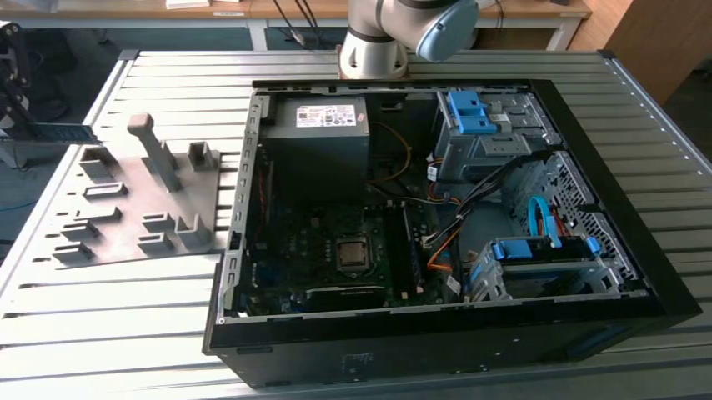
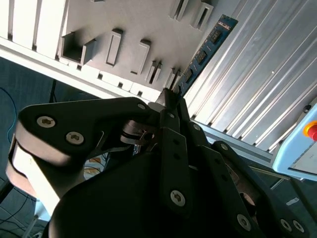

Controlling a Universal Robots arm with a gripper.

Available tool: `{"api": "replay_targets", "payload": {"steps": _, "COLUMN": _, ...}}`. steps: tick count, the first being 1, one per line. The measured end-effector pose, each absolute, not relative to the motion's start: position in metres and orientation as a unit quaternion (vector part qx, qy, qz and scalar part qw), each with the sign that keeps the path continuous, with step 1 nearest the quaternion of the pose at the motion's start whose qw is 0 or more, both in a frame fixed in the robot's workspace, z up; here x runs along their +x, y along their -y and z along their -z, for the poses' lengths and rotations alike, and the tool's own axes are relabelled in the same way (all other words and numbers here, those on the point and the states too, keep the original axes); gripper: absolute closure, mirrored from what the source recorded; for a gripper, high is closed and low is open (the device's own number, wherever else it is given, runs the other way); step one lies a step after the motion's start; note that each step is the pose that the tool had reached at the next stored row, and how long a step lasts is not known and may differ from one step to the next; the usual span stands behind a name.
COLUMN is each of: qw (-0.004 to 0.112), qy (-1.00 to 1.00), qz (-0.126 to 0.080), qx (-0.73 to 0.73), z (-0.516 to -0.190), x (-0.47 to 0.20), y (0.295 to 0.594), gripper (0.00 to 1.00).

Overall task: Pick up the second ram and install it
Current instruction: 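Pick up the second ram and move it above second insertion slot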

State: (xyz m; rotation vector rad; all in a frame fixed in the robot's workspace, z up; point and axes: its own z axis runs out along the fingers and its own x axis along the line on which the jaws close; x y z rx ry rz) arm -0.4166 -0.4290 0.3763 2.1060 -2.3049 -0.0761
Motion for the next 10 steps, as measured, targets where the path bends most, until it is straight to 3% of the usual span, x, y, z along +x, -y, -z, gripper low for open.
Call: {"api": "replay_targets", "payload": {"steps": 10, "qw": 0.009, "qy": 0.738, "qz": 0.024, "qx": 0.674, "z": -0.3768, "x": -0.4103, "y": 0.4290, "gripper": 0.86}}
